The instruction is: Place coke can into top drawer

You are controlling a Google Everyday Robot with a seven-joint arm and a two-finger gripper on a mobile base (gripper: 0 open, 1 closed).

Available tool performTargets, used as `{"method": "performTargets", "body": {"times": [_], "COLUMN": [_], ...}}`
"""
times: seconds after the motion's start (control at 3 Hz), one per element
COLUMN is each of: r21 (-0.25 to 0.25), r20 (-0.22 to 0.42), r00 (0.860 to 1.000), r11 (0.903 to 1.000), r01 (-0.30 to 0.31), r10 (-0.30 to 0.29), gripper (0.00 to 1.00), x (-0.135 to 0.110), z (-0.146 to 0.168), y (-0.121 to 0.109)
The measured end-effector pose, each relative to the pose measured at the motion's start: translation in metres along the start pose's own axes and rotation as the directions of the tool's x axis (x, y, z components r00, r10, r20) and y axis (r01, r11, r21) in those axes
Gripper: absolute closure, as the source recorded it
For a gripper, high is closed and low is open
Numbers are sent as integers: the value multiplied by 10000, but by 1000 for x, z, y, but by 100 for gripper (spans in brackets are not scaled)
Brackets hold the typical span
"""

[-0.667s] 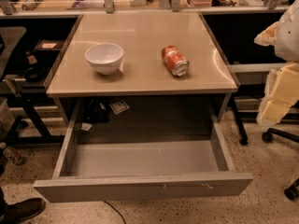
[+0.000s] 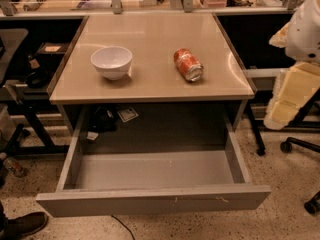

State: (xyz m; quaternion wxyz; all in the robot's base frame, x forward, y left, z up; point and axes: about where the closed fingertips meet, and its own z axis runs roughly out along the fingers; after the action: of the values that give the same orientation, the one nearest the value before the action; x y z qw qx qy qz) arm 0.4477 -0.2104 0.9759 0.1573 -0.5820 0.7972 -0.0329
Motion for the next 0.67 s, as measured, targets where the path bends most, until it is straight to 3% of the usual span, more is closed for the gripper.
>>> {"method": "performTargets", "body": {"times": [0.67], "r21": [-150], "r20": [-392], "r00": [9944], "r11": [9950], "r01": [-987], "r10": [981], "gripper": [0], "x": [-33], "z": [27], "y": [-35]}}
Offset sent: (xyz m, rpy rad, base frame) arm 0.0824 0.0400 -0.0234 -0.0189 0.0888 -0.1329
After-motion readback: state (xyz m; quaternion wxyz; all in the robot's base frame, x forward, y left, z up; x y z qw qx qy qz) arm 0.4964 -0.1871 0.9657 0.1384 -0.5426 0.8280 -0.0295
